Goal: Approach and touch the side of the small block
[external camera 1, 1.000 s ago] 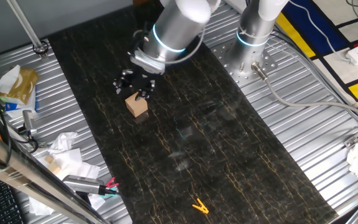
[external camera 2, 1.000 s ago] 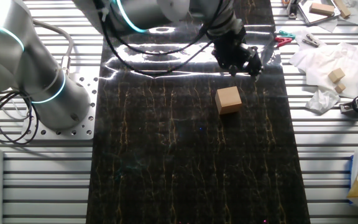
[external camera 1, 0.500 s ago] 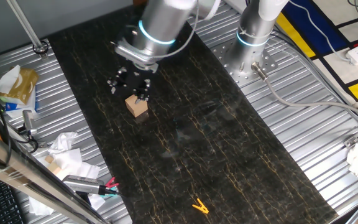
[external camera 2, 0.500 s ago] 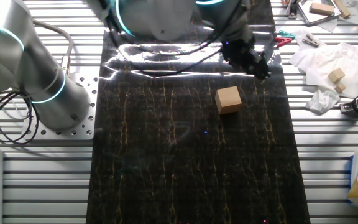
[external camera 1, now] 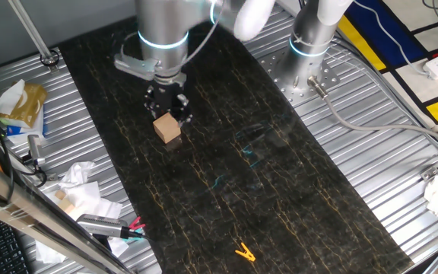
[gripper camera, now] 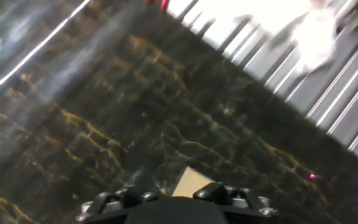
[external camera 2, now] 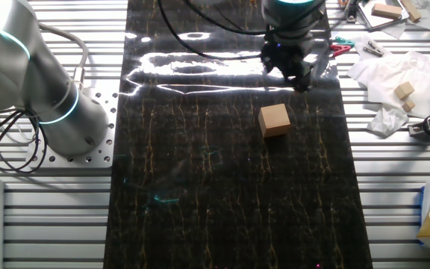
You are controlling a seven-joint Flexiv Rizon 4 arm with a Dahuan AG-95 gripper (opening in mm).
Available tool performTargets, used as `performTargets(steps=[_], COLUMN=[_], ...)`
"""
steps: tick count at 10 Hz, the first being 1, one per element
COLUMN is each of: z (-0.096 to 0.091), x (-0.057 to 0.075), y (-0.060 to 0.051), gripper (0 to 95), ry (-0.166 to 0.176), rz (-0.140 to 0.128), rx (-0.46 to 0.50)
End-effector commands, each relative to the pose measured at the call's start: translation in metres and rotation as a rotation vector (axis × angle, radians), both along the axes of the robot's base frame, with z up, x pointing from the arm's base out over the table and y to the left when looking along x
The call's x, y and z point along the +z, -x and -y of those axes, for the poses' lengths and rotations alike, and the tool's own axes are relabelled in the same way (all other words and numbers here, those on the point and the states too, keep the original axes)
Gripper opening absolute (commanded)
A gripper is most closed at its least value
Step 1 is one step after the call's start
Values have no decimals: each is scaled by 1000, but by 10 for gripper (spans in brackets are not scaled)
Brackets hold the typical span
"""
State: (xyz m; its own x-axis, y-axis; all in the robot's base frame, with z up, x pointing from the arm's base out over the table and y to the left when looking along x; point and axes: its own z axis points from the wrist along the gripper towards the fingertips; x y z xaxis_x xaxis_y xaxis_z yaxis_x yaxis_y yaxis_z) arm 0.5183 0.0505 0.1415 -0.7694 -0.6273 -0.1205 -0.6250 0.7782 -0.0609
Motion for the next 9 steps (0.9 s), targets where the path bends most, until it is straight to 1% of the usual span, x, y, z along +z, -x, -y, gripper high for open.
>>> performTargets(steps=[1, 2, 4, 6, 9], z=[13, 12, 12, 12, 12], x=[3, 4, 4, 5, 8], y=[-12, -12, -12, -11, -11], gripper=[570, 570, 570, 570, 570], ry=[38, 23, 23, 31, 24], rz=[99, 97, 96, 93, 82], rx=[-160, -199, -214, -226, -268])
